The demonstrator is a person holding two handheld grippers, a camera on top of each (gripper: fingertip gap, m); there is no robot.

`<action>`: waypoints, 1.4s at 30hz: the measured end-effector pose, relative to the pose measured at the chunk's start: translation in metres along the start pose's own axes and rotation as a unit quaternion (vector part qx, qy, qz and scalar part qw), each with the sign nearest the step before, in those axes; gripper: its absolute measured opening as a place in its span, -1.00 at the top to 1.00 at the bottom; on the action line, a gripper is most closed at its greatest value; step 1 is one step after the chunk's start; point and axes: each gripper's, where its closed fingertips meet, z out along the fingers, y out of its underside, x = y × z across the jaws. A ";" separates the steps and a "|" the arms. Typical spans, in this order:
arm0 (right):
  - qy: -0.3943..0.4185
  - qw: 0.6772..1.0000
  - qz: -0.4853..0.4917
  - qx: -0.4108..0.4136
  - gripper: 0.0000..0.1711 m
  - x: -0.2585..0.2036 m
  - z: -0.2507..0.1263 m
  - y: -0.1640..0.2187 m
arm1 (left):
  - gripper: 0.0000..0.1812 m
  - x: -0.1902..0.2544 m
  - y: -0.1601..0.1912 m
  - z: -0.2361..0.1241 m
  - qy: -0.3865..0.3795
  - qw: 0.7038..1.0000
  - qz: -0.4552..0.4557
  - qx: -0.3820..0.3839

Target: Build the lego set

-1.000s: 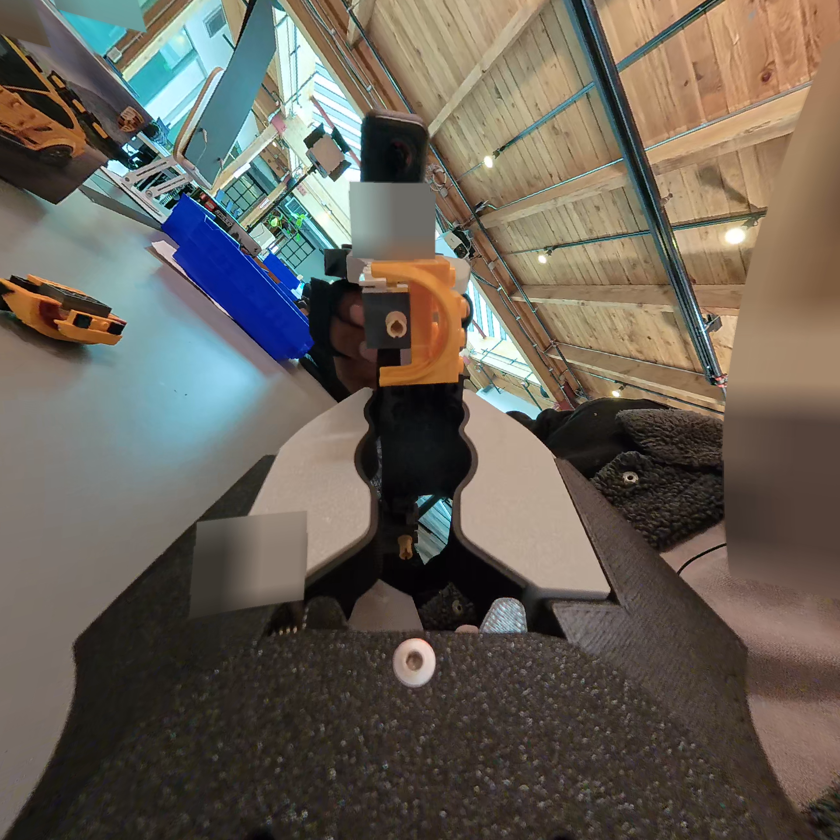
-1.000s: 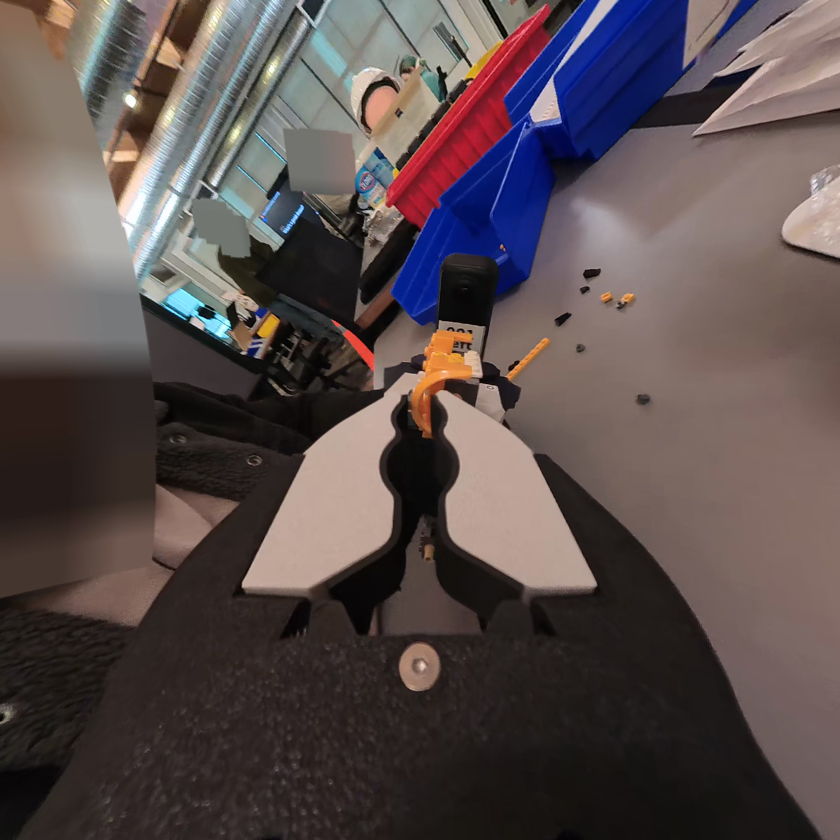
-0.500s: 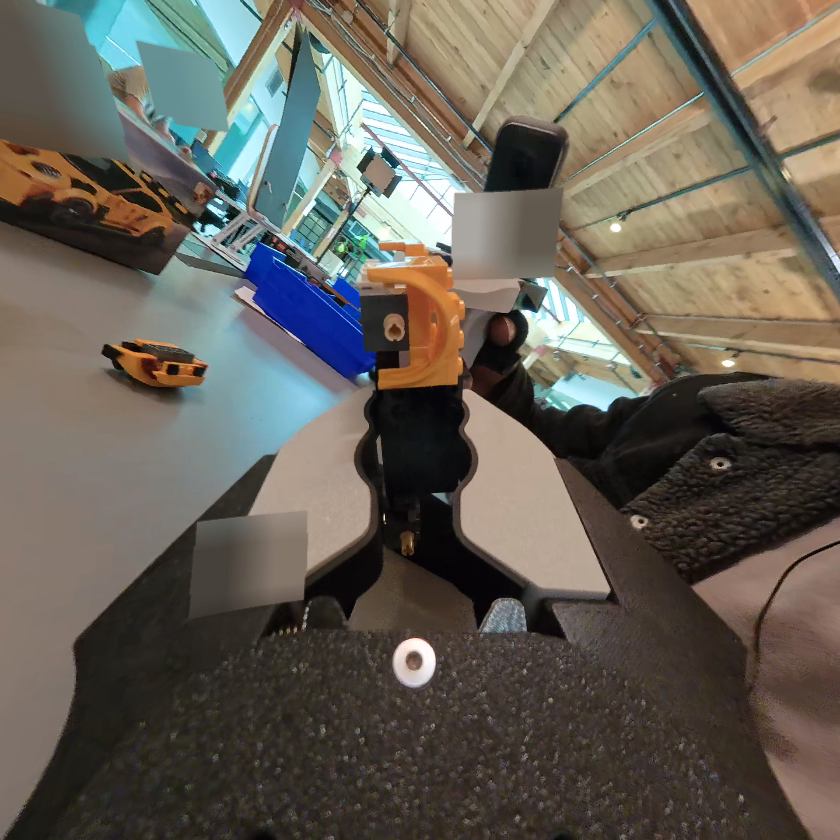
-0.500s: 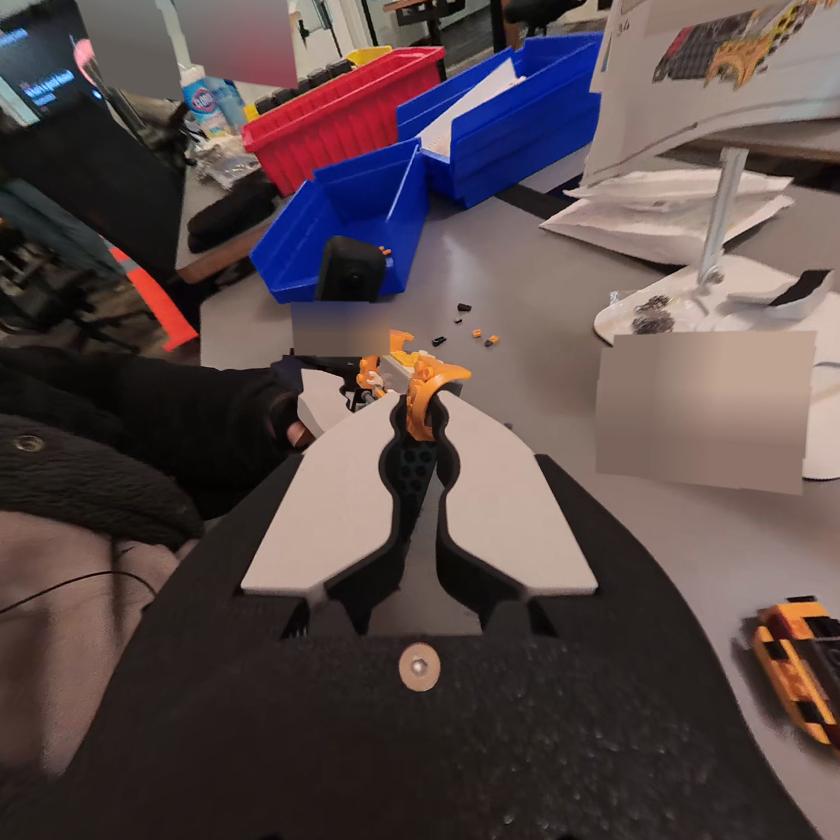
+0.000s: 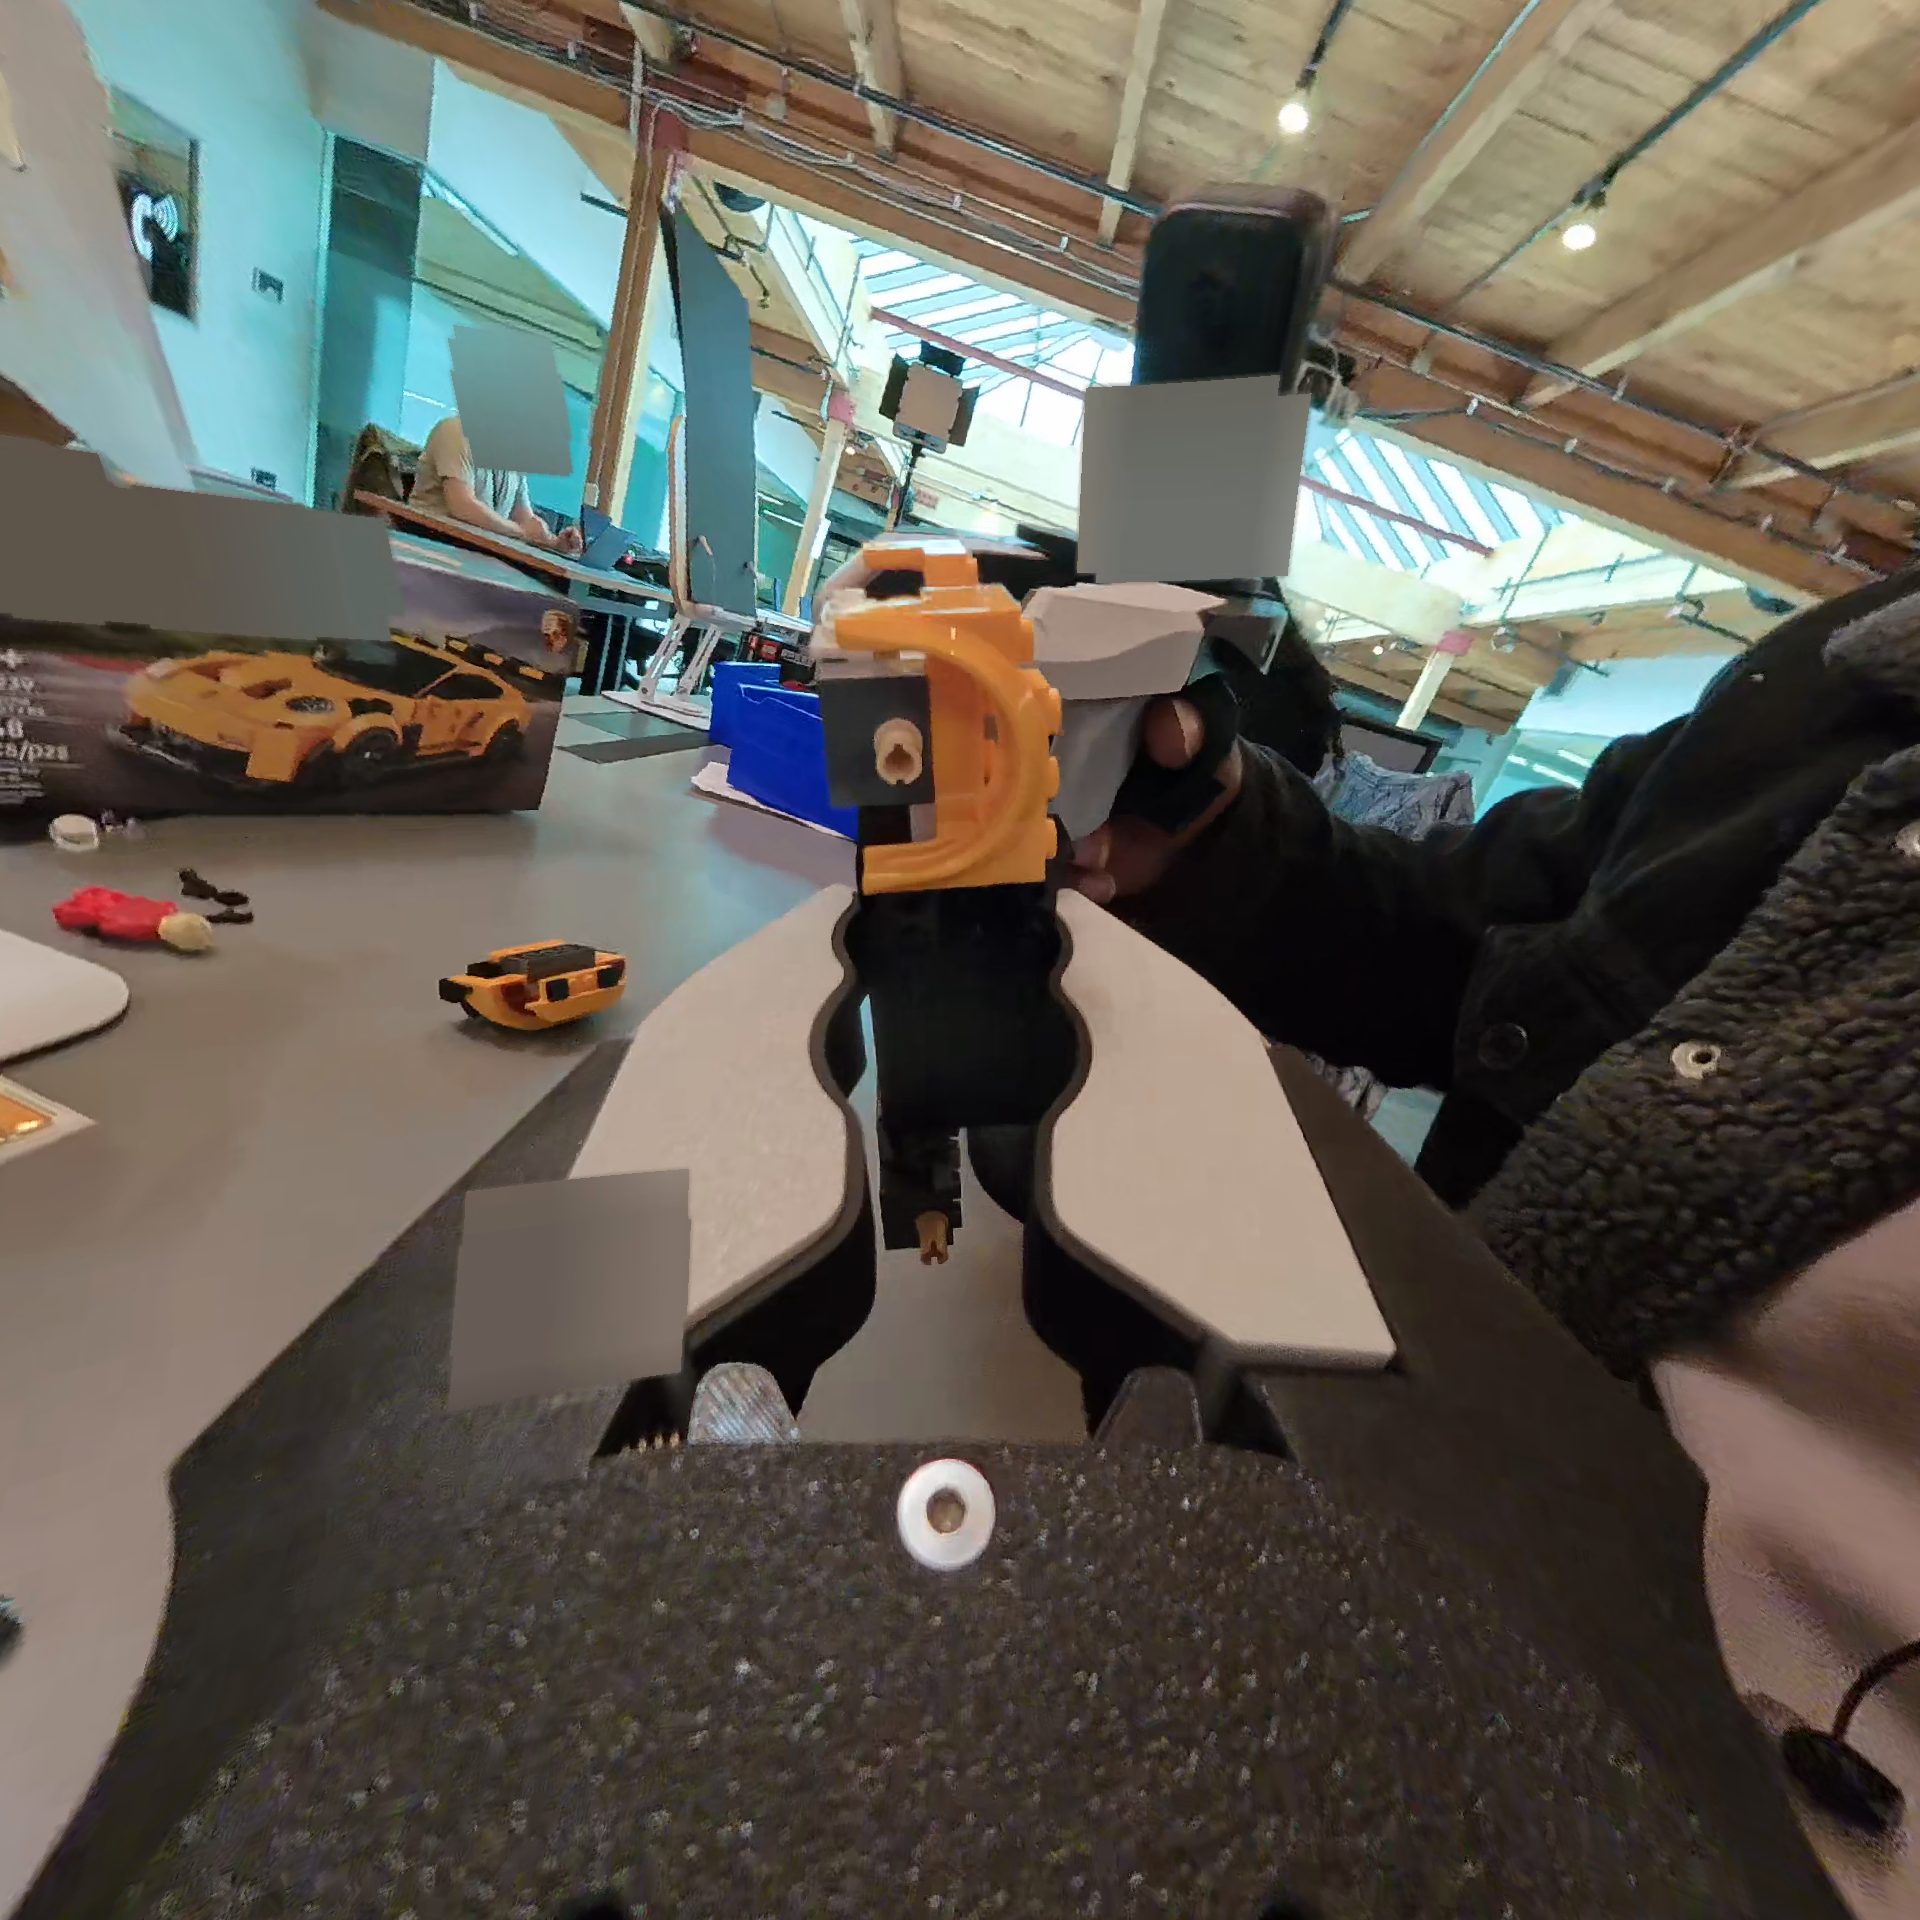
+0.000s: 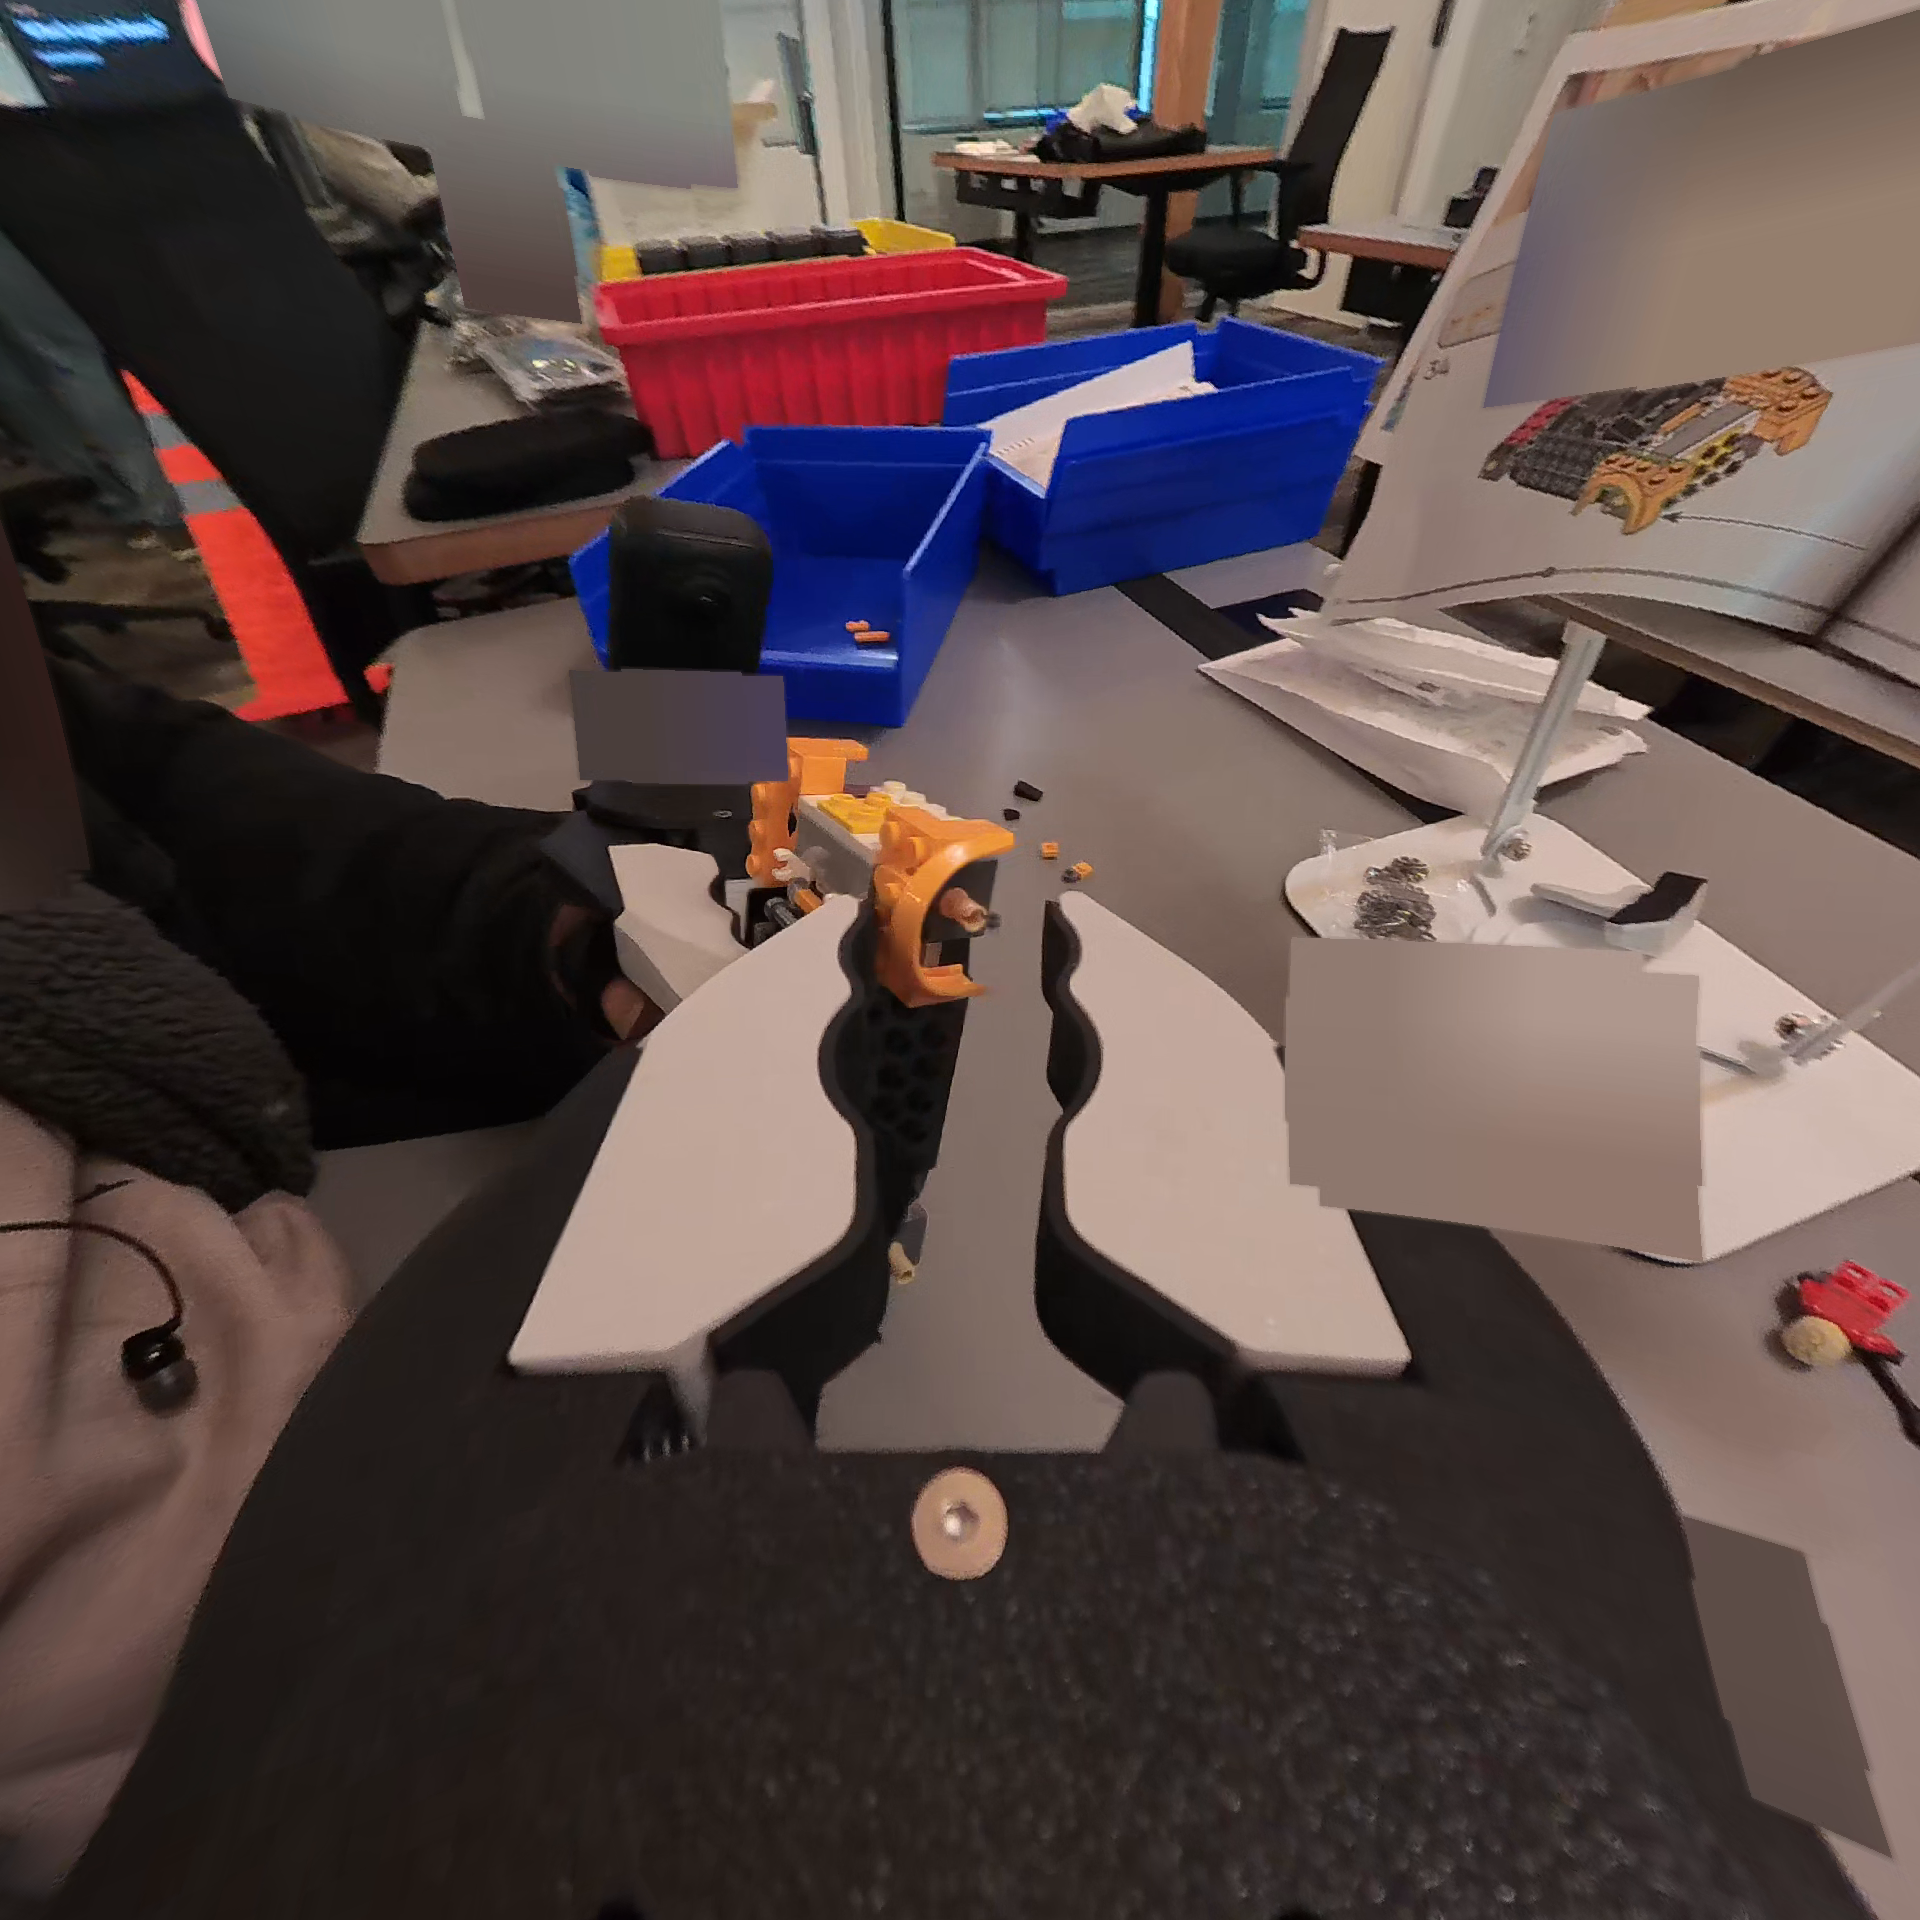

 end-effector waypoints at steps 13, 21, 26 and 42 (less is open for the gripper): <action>-0.056 0.998 0.034 -0.010 0.73 -0.017 -0.004 0.005 | 0.67 0.013 0.007 0.003 0.048 0.999 -0.018 -0.016; -0.048 0.999 0.014 -0.002 0.77 -0.025 -0.006 0.000 | 0.67 0.020 0.006 0.002 0.071 0.997 -0.017 -0.010; -0.050 0.999 -0.010 0.015 0.78 -0.034 -0.008 -0.007 | 0.67 0.028 0.002 0.001 0.091 0.996 0.002 0.004; -0.065 0.983 -0.150 0.078 0.78 -0.054 -0.020 -0.011 | 0.67 0.035 -0.006 0.002 0.034 0.980 0.196 0.008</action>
